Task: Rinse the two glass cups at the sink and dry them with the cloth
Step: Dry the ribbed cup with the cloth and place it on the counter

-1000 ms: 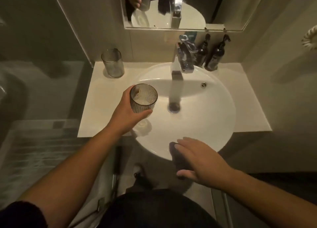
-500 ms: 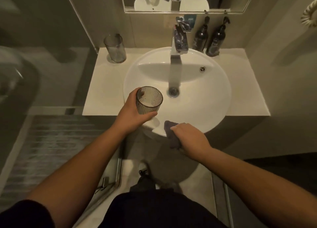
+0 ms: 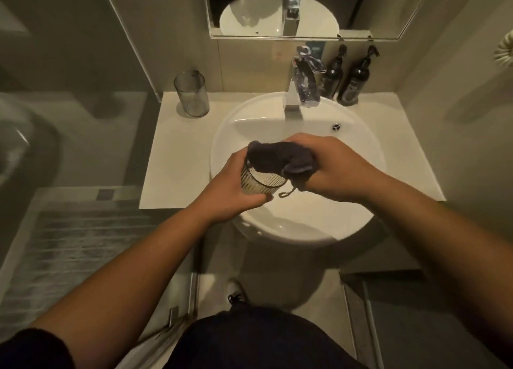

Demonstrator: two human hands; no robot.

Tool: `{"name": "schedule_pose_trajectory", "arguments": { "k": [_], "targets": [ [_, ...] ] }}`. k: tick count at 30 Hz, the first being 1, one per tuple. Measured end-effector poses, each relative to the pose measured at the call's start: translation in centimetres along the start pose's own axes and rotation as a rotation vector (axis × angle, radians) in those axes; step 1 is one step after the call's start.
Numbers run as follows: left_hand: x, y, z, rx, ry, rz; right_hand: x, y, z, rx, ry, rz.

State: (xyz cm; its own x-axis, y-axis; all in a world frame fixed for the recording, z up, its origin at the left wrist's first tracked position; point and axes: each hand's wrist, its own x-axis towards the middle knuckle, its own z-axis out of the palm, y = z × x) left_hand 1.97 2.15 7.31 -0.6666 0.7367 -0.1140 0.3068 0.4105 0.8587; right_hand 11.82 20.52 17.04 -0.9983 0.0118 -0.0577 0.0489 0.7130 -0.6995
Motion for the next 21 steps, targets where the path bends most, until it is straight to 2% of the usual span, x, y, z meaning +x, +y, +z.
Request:
{"name": "schedule_pose_trajectory", "arguments": {
  "k": [2,4,8,10,13,17,19,21],
  "targets": [
    [0.7,0.4,-1.0,0.033,-0.043,0.054,1.4,-0.6,1.2,-0.236,-0.138,-0.103],
    [1.3,0.7,-2.2,0.155,-0.079,0.121,2.5,-0.9,1.7,-0.301,-0.238,-0.100],
    [2.1,0.9,-4.0,0.360,-0.147,0.238,3.7,-1.7,1.4,-0.164,-0.427,0.052],
    [2.5,1.2,-4.4,0.442,-0.186,0.293,3.7,-1.7,1.5,-0.069,-0.458,0.111],
    [3.0,2.0,-4.5,0.530,-0.232,0.345,3.4,-1.2,1.7,0.127,-0.416,0.160],
    [3.0,3.6,-4.3,0.564,-0.183,0.382,2.1,-0.5,1.4,0.537,-0.243,0.276],
    [2.8,4.6,-4.5,0.449,-0.149,0.331,1.3,0.1,0.8,0.795,-0.142,0.334],
    [3.0,5.3,-4.6,0.121,-0.089,0.204,0.5,0.8,-0.3,0.954,-0.078,0.337]
  ]
}}
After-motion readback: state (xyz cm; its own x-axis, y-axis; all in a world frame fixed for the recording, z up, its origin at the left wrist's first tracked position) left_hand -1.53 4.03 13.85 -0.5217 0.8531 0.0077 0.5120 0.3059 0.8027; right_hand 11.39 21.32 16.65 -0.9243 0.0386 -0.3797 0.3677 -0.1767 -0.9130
